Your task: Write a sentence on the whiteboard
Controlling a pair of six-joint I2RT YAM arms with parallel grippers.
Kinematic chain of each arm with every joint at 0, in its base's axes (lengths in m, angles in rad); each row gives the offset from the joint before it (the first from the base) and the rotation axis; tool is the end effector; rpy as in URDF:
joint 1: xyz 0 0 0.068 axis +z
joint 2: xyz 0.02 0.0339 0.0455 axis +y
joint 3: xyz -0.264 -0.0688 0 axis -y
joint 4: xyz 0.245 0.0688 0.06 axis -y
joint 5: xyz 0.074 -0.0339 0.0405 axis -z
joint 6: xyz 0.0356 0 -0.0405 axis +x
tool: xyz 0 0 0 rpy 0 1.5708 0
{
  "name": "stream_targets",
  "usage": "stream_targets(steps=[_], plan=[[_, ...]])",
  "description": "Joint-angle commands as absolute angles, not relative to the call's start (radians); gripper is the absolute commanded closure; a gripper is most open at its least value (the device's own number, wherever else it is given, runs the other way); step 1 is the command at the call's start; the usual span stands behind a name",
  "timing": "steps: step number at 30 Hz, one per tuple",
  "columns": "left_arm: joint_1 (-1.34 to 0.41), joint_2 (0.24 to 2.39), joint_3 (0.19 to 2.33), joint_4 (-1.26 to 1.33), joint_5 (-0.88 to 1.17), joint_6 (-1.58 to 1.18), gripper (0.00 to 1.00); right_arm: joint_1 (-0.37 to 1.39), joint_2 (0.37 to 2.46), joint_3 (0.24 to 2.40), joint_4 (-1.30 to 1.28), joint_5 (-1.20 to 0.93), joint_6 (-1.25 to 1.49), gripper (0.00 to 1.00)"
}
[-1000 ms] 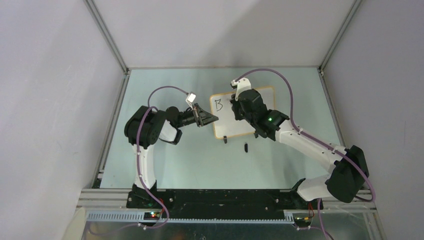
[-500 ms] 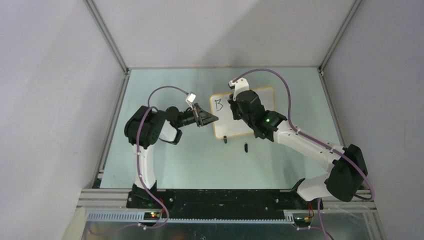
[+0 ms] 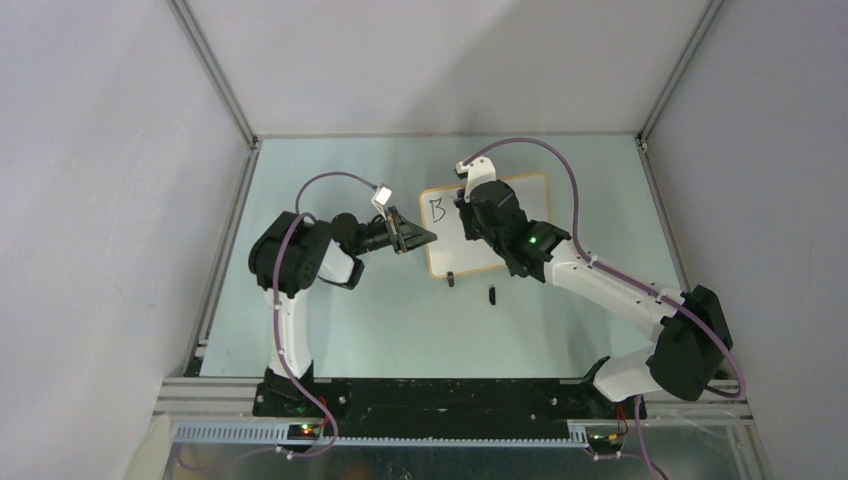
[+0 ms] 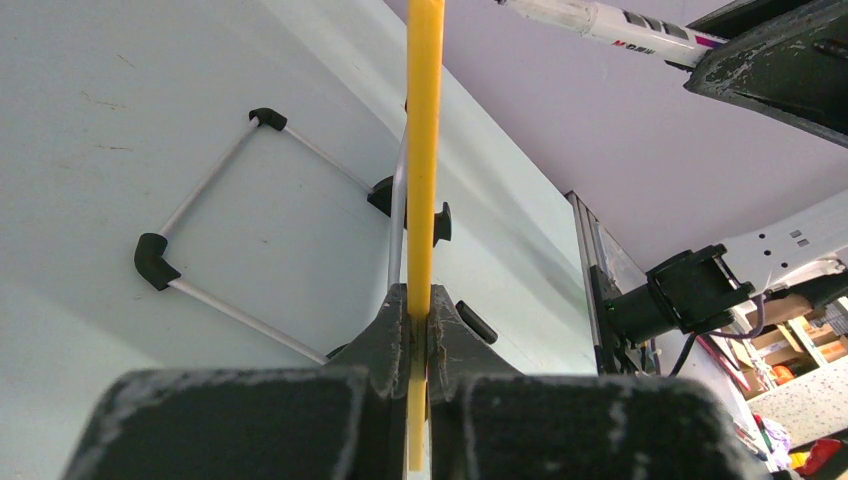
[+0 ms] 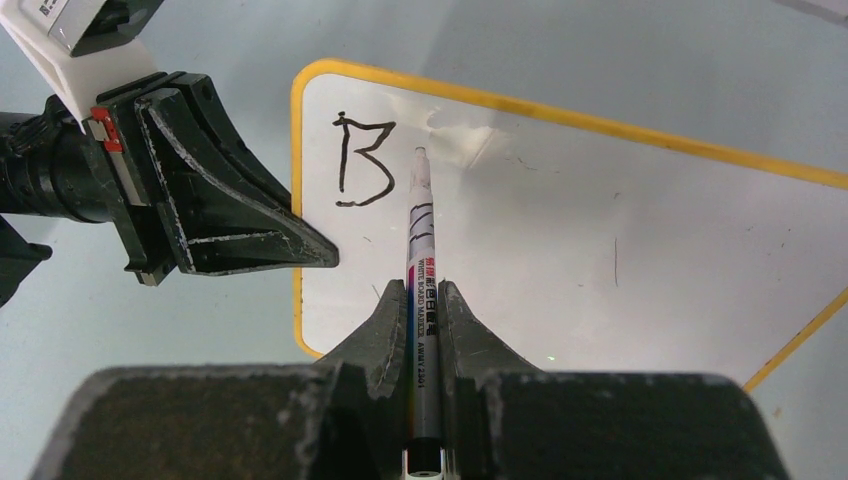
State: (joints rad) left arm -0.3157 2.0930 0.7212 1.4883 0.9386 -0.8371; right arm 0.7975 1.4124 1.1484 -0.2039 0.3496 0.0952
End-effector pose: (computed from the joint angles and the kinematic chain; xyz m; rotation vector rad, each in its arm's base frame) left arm 0.3269 -0.1370 0.1251 0.4403 1.6735 -1.5601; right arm 0.2367 0.2251 0.3197 -0.4847 1.9556 0.2128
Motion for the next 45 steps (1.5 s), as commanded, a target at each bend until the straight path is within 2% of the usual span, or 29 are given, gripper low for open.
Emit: stream_targets(steps=[1, 45], plan=[[-0.328, 2.069, 0.713, 1.531, 0.974, -0.819, 1.0, 0.803, 1.417, 1.152, -0.168, 0.344, 0.089, 1.0], [-0.327, 2.067, 0.715, 1.531, 0.977, -0.818, 1.0, 0.797, 1.469, 1.152, -0.196, 0.365, 0.091, 1.0]])
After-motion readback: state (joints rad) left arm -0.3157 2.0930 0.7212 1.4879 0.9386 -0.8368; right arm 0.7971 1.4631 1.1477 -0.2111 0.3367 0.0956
